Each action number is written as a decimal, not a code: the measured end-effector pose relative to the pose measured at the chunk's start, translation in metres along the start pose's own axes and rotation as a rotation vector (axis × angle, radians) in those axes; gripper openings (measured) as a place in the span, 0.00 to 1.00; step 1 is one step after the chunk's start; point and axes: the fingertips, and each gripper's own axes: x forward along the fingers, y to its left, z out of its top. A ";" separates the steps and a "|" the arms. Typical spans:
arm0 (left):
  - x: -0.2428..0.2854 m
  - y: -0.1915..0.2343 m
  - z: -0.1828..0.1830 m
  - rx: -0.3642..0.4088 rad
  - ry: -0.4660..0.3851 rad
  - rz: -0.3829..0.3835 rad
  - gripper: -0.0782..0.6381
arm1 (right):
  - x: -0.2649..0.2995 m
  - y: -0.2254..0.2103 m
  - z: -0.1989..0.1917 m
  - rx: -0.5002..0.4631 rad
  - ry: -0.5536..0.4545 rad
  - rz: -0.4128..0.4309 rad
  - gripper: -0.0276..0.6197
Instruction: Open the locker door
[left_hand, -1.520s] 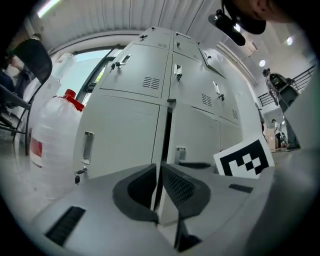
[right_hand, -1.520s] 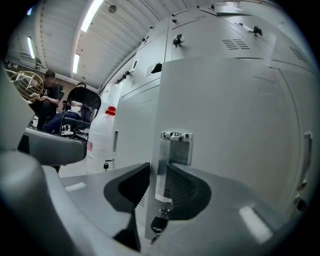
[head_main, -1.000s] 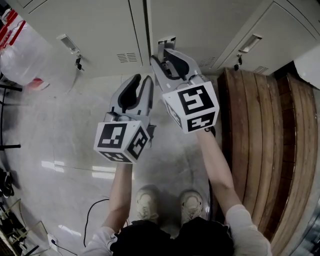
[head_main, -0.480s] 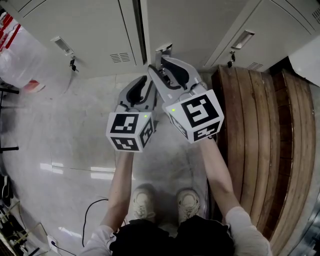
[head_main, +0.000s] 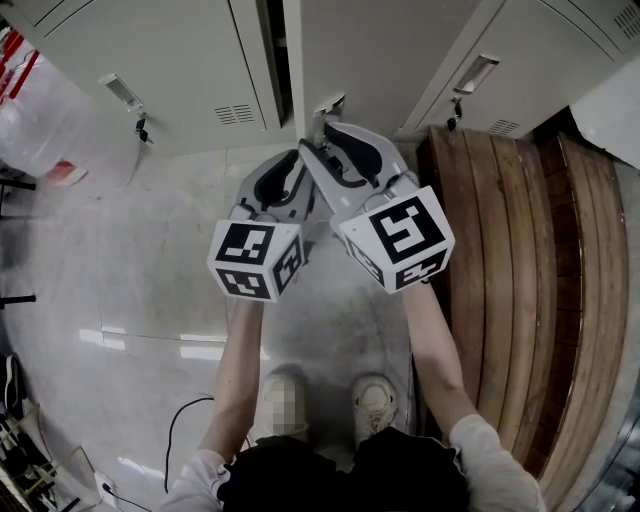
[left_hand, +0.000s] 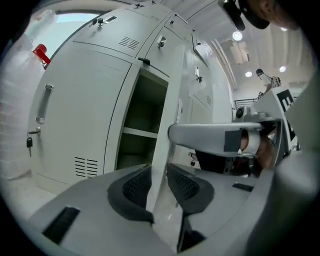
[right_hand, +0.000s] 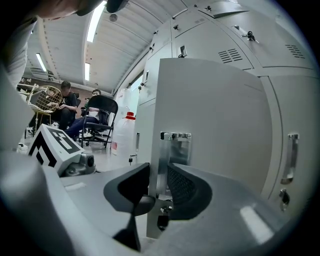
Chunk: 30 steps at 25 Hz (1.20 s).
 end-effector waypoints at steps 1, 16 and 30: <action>-0.001 -0.001 0.000 -0.007 0.001 -0.008 0.23 | -0.001 0.000 0.000 -0.003 0.001 -0.002 0.20; -0.007 -0.009 -0.004 -0.024 0.019 -0.061 0.23 | -0.056 0.001 -0.032 -0.044 0.045 -0.074 0.21; -0.011 -0.006 0.008 0.019 -0.057 0.011 0.23 | -0.083 -0.014 -0.030 0.013 0.025 -0.130 0.21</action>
